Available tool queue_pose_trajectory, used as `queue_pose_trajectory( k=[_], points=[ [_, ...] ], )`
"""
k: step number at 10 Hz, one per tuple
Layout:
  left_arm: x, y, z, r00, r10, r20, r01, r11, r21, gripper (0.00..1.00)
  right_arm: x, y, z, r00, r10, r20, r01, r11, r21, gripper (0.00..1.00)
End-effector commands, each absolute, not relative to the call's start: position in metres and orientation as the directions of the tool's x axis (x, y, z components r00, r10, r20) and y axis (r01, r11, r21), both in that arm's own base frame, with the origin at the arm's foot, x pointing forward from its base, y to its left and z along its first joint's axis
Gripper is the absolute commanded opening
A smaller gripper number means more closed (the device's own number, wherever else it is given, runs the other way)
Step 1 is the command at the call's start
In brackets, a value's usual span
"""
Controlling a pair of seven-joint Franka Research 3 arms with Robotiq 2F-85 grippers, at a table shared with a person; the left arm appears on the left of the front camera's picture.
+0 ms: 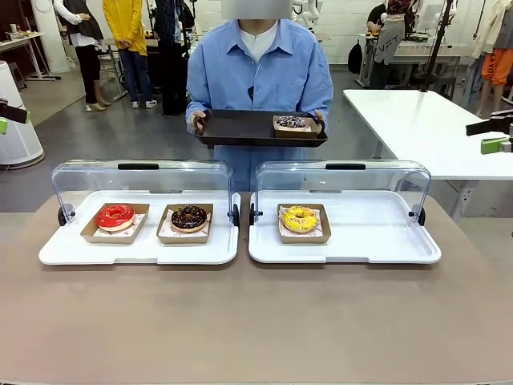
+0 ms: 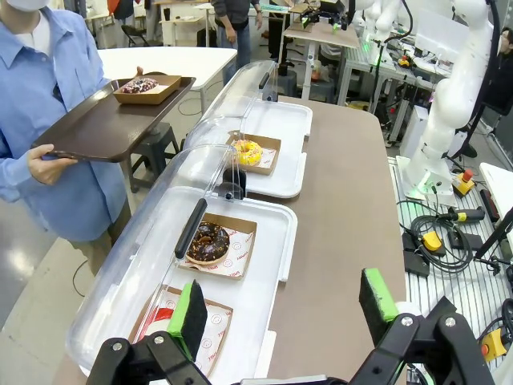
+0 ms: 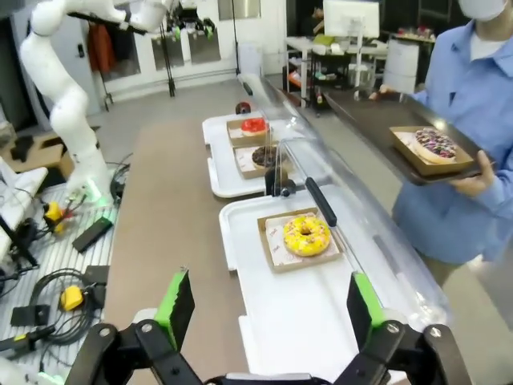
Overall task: Provide the desired donut to the person.
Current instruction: Pick up and lift the Paper togo box containing the Donut pointed at by the person.
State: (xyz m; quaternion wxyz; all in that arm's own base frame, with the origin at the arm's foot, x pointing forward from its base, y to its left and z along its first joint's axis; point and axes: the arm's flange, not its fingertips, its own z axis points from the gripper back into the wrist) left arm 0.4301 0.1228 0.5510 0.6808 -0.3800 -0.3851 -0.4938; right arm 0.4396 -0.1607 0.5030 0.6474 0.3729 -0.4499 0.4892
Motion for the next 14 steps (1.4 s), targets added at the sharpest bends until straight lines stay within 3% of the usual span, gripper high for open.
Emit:
queue_pose_trajectory(
  k=[1, 3, 4, 14],
  points=[
    [0.4294, 0.1234, 0.5527, 0.209, -0.373, 0.904, 0.967, 0.219, -0.133, 1.0, 0.4463, -0.1658, 0.5031, 0.097, 0.258, 0.961, -0.971, 0.235, 0.035, 1.0],
    [0.4294, 0.1234, 0.5527, 0.209, -0.373, 0.904, 0.967, 0.219, -0.133, 1.0, 0.4516, -0.1577, 0.5016, 0.128, 0.277, 0.952, -0.979, 0.19, 0.077, 1.0],
    [0.4294, 0.1234, 0.5527, 0.209, -0.373, 0.904, 0.967, 0.219, -0.133, 1.0, 0.4417, -0.1627, 0.5006, 0.121, 0.278, 0.953, -0.97, 0.238, 0.053, 1.0],
    [0.4294, 0.1234, 0.5527, 0.209, -0.373, 0.904, 0.967, 0.219, -0.133, 1.0, 0.4417, -0.1627, 0.5006, 0.121, 0.278, 0.953, -0.97, 0.238, 0.053, 1.0]
  ],
)
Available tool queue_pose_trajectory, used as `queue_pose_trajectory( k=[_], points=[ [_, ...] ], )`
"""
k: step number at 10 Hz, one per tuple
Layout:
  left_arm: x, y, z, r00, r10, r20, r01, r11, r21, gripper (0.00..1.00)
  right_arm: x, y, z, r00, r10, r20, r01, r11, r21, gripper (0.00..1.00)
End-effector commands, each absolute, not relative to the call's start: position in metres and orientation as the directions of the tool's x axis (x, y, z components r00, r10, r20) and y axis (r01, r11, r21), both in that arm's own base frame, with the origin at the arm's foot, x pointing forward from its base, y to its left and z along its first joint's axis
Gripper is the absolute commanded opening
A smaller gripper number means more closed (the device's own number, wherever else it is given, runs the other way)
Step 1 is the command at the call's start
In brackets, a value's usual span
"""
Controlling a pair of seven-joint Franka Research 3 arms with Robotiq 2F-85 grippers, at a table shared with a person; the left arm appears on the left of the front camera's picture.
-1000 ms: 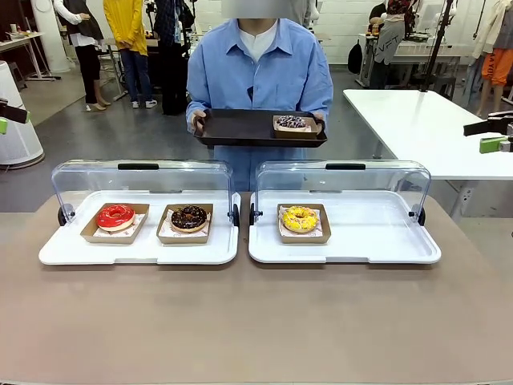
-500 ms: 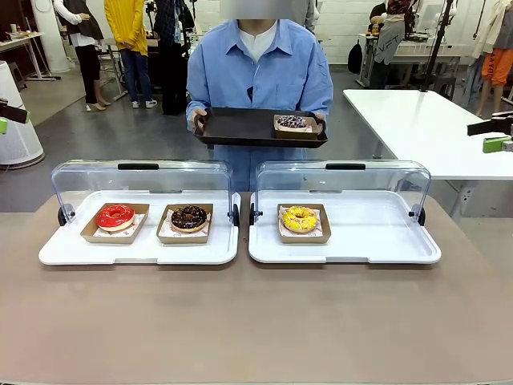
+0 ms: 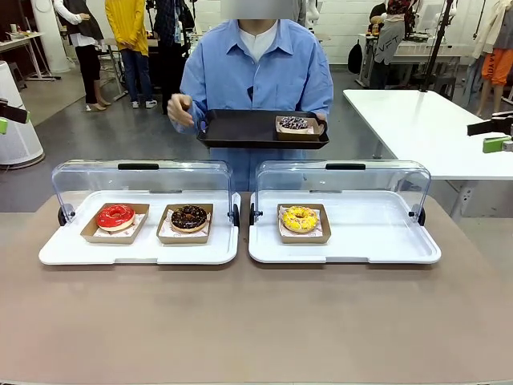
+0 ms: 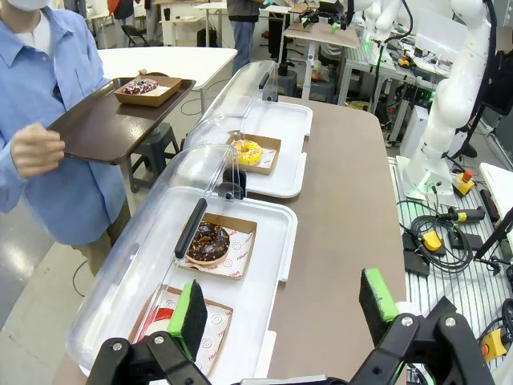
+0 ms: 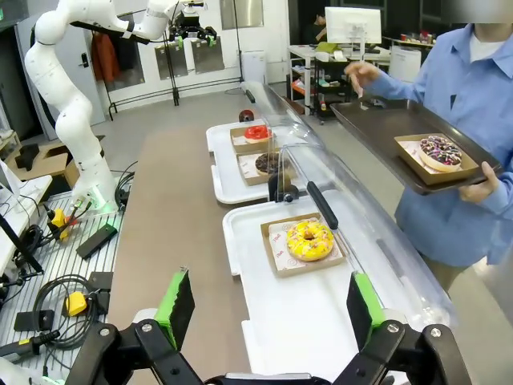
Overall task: Provide the desired donut to the person.
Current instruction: Pick up and lift the Paper togo box containing the Donut pointed at by the person.
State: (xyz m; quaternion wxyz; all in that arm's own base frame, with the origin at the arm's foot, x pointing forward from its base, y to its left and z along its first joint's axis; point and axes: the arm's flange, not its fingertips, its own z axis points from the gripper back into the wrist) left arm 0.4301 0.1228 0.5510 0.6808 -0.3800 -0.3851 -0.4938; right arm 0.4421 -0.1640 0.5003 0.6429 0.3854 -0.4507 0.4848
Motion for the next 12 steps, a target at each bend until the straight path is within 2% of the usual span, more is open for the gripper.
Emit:
queue_pose_trajectory(
  k=[1, 12],
  points=[
    [0.4294, 0.1234, 0.5527, 0.209, -0.373, 0.904, 0.967, 0.219, -0.133, 1.0, 0.4417, -0.1627, 0.5006, 0.121, 0.278, 0.953, -0.97, 0.238, 0.053, 1.0],
    [0.4294, 0.1234, 0.5527, 0.209, -0.373, 0.904, 0.967, 0.219, -0.133, 1.0, 0.4417, -0.1627, 0.5006, 0.121, 0.278, 0.953, -0.97, 0.238, 0.053, 1.0]
  ],
)
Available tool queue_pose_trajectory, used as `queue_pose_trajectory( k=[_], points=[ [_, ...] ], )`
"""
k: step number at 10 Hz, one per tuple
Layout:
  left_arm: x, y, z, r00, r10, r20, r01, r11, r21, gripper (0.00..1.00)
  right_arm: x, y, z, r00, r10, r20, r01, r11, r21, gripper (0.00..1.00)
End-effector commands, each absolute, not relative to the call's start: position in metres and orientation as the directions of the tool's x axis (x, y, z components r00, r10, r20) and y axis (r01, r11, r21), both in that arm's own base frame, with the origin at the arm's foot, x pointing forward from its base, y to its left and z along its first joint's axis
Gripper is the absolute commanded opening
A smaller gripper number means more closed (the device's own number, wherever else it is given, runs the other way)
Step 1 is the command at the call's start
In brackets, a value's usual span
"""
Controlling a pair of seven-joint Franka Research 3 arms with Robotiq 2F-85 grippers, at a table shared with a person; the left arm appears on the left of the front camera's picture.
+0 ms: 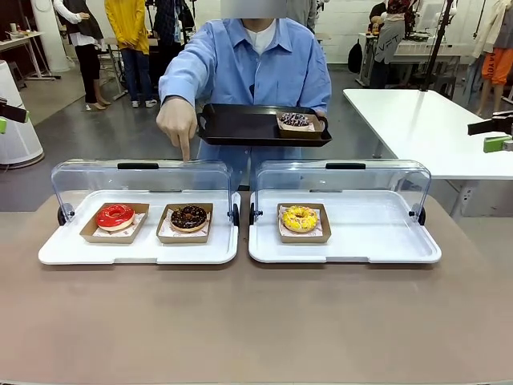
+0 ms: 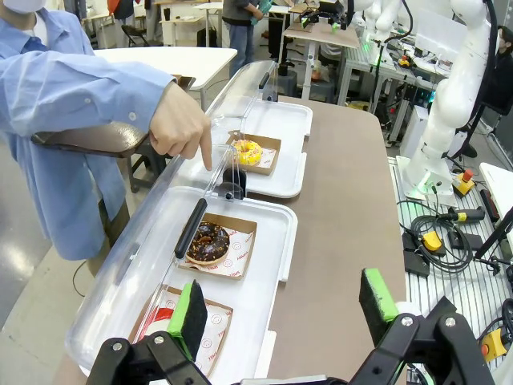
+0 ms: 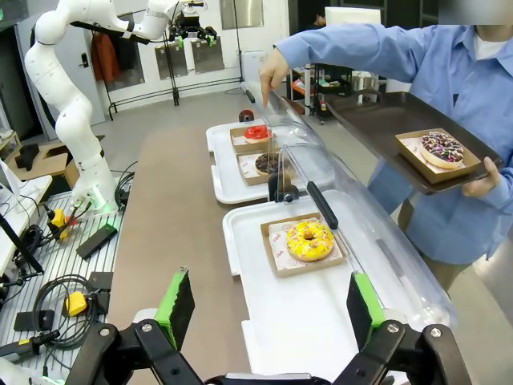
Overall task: Provide the desired donut to the person.
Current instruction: Pick up and lift the Paper togo box containing the Donut pointed at by the person.
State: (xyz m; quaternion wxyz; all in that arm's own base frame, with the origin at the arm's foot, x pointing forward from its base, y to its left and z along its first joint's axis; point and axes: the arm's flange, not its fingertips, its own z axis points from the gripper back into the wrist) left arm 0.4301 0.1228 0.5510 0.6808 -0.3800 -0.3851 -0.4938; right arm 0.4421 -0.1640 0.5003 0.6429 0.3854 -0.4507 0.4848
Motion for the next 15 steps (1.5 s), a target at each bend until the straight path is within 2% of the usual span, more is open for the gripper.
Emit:
queue_pose_trajectory(
  k=[1, 8, 10, 12, 13, 15],
  points=[
    [0.429, 0.123, 0.553, 0.209, -0.373, 0.904, 0.967, 0.219, -0.133, 1.0, 0.442, -0.163, 0.501, 0.121, 0.278, 0.953, -0.97, 0.238, 0.053, 1.0],
    [0.43, 0.123, 0.551, 0.216, -0.38, 0.9, 0.965, 0.224, -0.137, 1.0, 0.442, -0.163, 0.501, 0.121, 0.278, 0.953, -0.97, 0.238, 0.053, 1.0],
    [0.426, 0.087, 0.565, 0.074, -0.585, 0.808, 0.993, 0.114, -0.009, 1.0, 0.442, -0.163, 0.501, 0.121, 0.278, 0.953, -0.97, 0.238, 0.053, 1.0],
    [0.437, 0.048, 0.581, -0.039, -0.736, 0.676, 0.999, -0.016, 0.041, 1.0, 0.442, -0.163, 0.501, 0.121, 0.278, 0.953, -0.97, 0.238, 0.053, 1.0],
    [0.436, 0.027, 0.577, -0.103, -0.804, 0.586, 0.994, -0.1, 0.037, 1.0, 0.442, -0.163, 0.501, 0.121, 0.278, 0.953, -0.97, 0.238, 0.053, 1.0],
    [0.431, -0.014, 0.543, -0.198, -0.882, 0.429, 0.958, -0.267, -0.108, 1.0, 0.442, -0.163, 0.501, 0.121, 0.278, 0.953, -0.97, 0.238, 0.053, 1.0]
  ],
)
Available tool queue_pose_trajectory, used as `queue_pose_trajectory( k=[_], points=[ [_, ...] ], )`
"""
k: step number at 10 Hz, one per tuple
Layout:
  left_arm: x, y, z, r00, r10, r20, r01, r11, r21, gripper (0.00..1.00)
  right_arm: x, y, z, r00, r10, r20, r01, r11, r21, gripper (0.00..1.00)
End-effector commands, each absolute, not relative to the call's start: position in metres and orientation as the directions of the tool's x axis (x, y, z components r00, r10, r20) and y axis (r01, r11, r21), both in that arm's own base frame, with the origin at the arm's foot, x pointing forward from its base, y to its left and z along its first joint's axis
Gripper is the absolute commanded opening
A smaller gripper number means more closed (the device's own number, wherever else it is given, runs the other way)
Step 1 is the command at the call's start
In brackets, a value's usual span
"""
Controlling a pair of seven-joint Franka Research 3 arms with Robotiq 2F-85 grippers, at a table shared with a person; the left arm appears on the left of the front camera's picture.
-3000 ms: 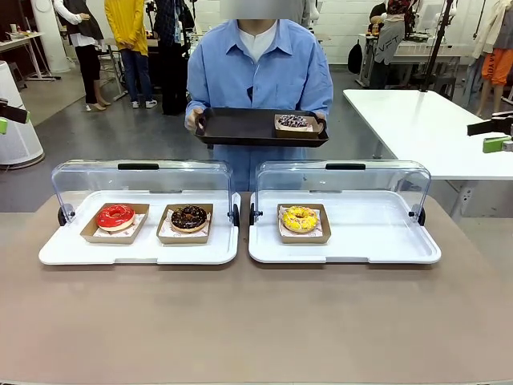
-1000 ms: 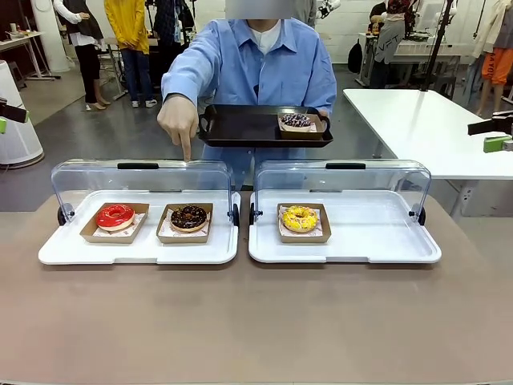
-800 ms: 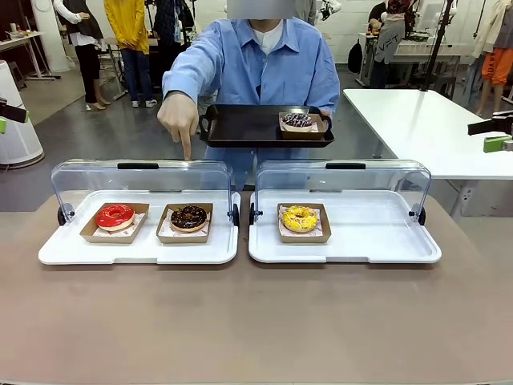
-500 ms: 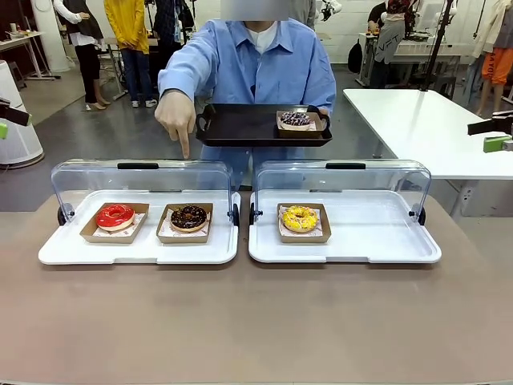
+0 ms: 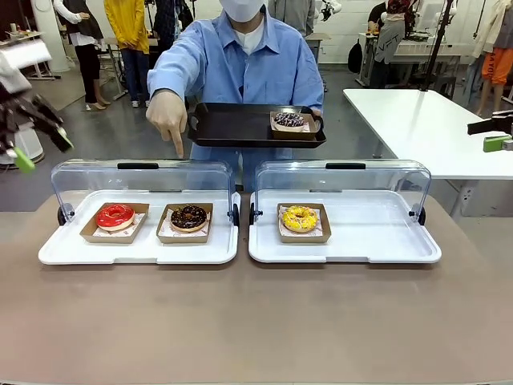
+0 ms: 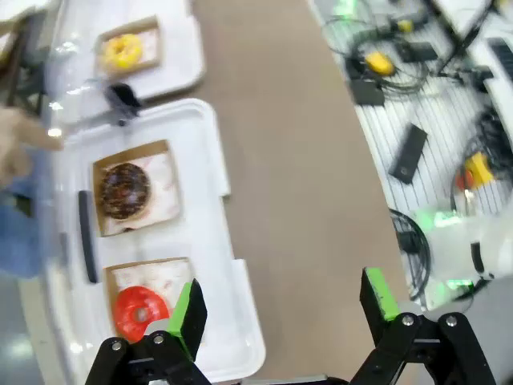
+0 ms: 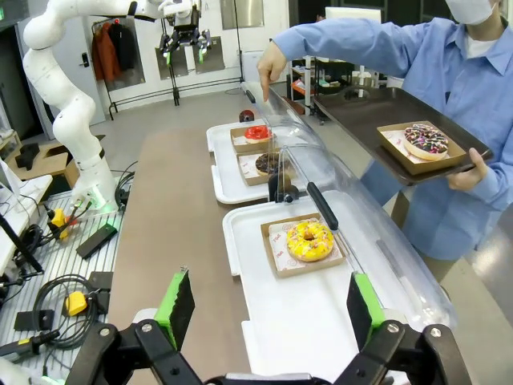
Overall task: Provide the desired donut to the person.
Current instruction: Pick up and lift the Paper togo box containing the Donut pointed at by the person.
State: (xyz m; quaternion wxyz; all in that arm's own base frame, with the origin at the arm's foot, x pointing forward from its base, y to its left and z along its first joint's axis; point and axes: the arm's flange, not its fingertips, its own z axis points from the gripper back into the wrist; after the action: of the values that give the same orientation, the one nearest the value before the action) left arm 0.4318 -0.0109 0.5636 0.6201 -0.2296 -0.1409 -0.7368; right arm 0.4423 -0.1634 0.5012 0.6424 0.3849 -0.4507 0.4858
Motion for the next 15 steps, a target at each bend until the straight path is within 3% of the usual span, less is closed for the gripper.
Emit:
queue_pose_trajectory(
  k=[1, 5, 8, 11, 13, 14, 15],
  points=[
    [0.423, -0.031, 0.527, -0.236, -0.898, 0.372, 0.939, -0.309, -0.149, 1.0, 0.442, -0.163, 0.501, 0.121, 0.278, 0.953, -0.97, 0.238, 0.053, 1.0],
    [0.388, -0.093, 0.464, -0.348, -0.933, 0.095, 0.929, -0.357, -0.102, 1.0, 0.442, -0.163, 0.501, 0.121, 0.278, 0.953, -0.97, 0.238, 0.053, 1.0],
    [0.384, -0.125, 0.43, -0.366, -0.93, -0.037, 0.93, -0.364, -0.054, 1.0, 0.442, -0.163, 0.501, 0.121, 0.278, 0.953, -0.97, 0.238, 0.053, 1.0],
    [0.411, -0.145, 0.409, -0.289, -0.956, -0.044, 0.957, -0.289, -0.008, 1.0, 0.442, -0.163, 0.501, 0.121, 0.278, 0.953, -0.97, 0.238, 0.053, 1.0],
    [0.436, -0.147, 0.403, -0.204, -0.978, -0.039, 0.972, -0.207, 0.113, 1.0, 0.442, -0.163, 0.501, 0.121, 0.278, 0.953, -0.97, 0.238, 0.053, 1.0],
    [0.443, -0.143, 0.404, -0.188, -0.982, -0.016, 0.974, -0.189, 0.126, 1.0, 0.442, -0.163, 0.501, 0.121, 0.278, 0.953, -0.97, 0.238, 0.053, 1.0],
    [0.422, -0.145, 0.406, -0.257, -0.967, -0.007, 0.965, -0.257, 0.054, 1.0, 0.442, -0.163, 0.501, 0.121, 0.278, 0.953, -0.97, 0.238, 0.053, 1.0]
  ],
)
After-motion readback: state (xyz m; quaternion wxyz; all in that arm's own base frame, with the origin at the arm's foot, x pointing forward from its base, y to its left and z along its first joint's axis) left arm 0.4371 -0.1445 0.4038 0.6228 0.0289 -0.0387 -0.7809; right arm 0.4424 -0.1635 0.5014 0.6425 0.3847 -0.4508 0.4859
